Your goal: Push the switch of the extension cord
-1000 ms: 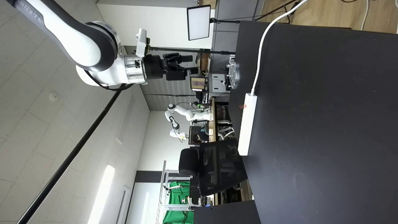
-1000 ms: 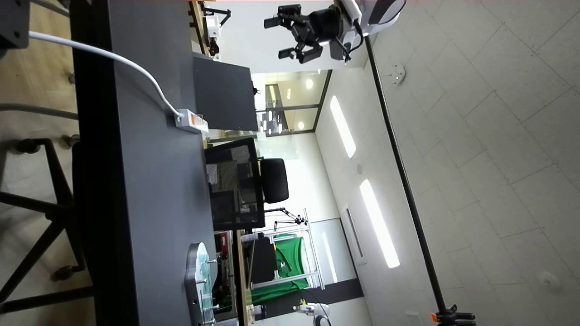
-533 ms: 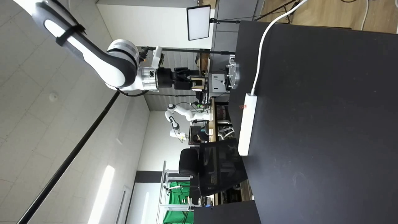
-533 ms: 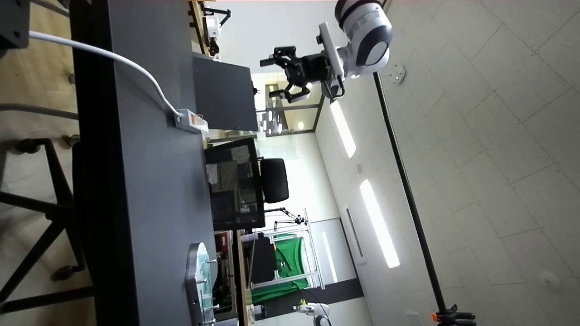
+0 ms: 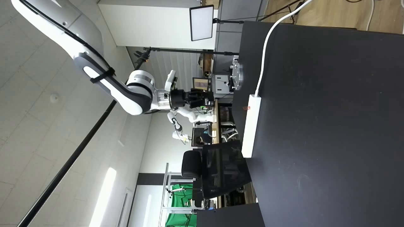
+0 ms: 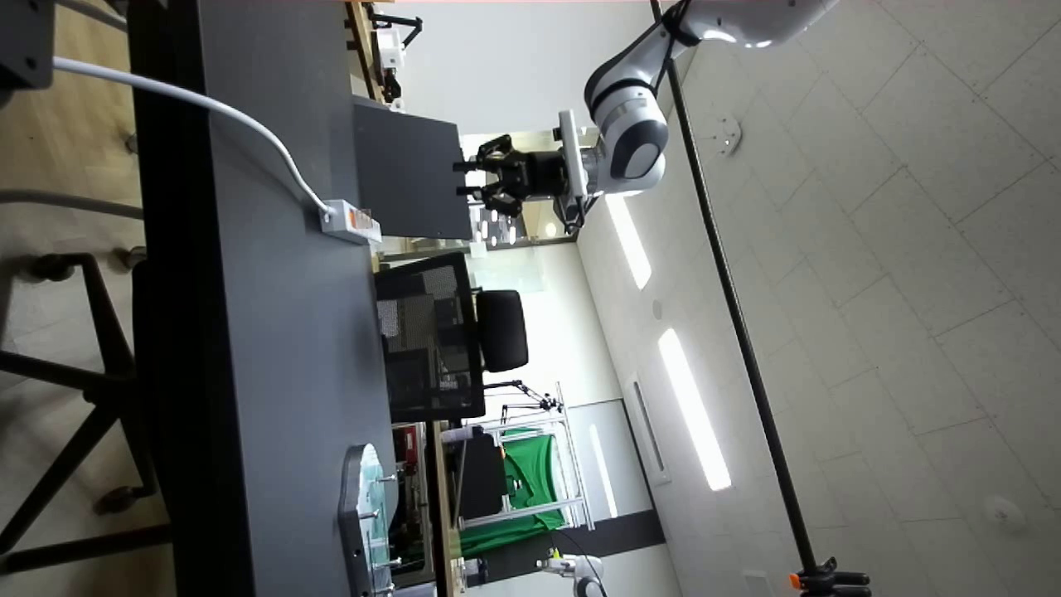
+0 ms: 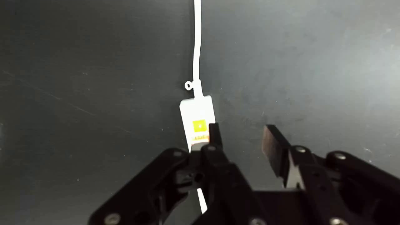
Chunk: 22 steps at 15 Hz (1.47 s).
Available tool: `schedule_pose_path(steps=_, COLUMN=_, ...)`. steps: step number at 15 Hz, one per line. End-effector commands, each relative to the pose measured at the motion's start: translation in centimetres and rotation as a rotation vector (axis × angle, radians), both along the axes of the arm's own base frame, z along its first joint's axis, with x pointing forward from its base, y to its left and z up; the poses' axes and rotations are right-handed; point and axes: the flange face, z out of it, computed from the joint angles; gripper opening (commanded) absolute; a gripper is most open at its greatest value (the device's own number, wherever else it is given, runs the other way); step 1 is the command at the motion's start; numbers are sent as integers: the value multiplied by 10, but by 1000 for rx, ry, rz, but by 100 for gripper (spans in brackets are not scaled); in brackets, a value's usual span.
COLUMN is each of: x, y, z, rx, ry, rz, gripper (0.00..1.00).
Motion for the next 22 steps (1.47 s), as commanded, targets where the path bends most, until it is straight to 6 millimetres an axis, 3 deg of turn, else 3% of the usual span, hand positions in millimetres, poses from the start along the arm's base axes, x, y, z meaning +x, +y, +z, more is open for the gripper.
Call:
schedule_pose_path(steps=1, x=39, y=-19, z=5, rx=44, ry=23, rz=92, gripper=11)
schedule_pose_path(steps=4, x=52, y=-30, z=0, rx=23, ry=68, rz=136, gripper=0)
schedule_pose_path(steps=5, x=38, y=-22, z=-1, rx=24, ry=42, rz=125, gripper=9)
schedule_pose_path(steps=6, x=42, y=-26, z=-3, rx=26, ry=53, rz=127, gripper=1)
schedule_pose_path(steps=18, x=48, y=-28, z=-7, rx=28, ry=61, rz=133, gripper=0)
schedule_pose_path(steps=22, x=43, y=-29, z=-26, rx=95, ry=47, rz=191, gripper=0)
